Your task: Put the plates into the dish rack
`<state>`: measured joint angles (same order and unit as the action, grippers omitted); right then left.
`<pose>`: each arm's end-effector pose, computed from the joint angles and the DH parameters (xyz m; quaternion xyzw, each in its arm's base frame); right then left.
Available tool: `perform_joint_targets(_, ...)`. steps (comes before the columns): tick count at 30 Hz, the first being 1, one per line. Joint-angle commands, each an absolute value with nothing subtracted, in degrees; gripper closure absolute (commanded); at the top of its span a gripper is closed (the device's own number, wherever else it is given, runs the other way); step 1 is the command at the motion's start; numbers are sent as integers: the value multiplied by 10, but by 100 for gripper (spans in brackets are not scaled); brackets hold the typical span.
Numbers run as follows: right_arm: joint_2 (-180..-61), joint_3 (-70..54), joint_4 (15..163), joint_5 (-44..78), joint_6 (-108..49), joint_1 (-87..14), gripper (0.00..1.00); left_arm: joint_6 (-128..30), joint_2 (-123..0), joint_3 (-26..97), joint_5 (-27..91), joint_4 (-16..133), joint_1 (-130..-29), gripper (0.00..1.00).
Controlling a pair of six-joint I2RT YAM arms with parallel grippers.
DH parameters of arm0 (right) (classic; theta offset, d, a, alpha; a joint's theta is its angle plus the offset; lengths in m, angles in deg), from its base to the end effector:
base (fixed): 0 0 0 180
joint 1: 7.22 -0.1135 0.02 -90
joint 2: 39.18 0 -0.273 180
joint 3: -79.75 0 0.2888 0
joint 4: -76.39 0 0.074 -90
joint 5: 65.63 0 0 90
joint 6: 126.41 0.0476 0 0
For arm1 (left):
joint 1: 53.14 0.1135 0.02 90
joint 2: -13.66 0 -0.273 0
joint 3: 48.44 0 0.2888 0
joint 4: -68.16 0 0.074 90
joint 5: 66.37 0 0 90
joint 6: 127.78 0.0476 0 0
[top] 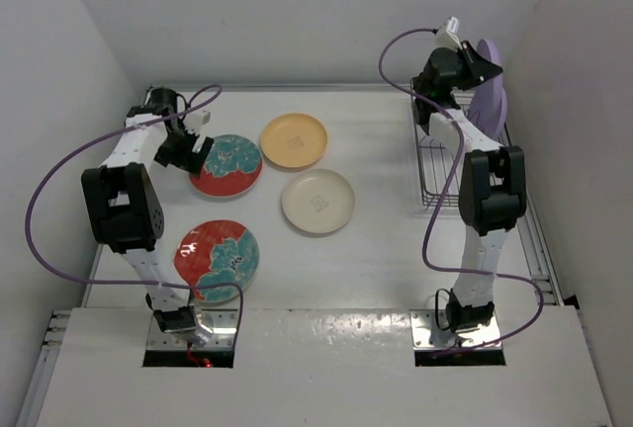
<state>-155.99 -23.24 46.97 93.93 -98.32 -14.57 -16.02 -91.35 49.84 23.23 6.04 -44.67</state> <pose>0.5124 0.0211 0.3125 0.0917 0.6668 -0.6064 0.4234 0.4167 0.0624 0.2299 0.1131 0.9765 0.0512 0.1763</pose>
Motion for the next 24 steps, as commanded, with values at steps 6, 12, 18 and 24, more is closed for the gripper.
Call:
perform_joint_targets(6,-1546,-139,407,986,-949,-150,100,-167,-922,529,264,59,-431,1)
perform_joint_targets(12,-1540,-98,468,986,-863,-149,100,-167,-927,529,264,59,-431,1)
perform_joint_targets(18,-1543,-122,719,949,-641,-148,100,-167,-922,529,270,59,-431,1)
perform_joint_targets(24,-1526,-129,763,927,-585,-149,84,-167,-916,529,270,54,-431,1)
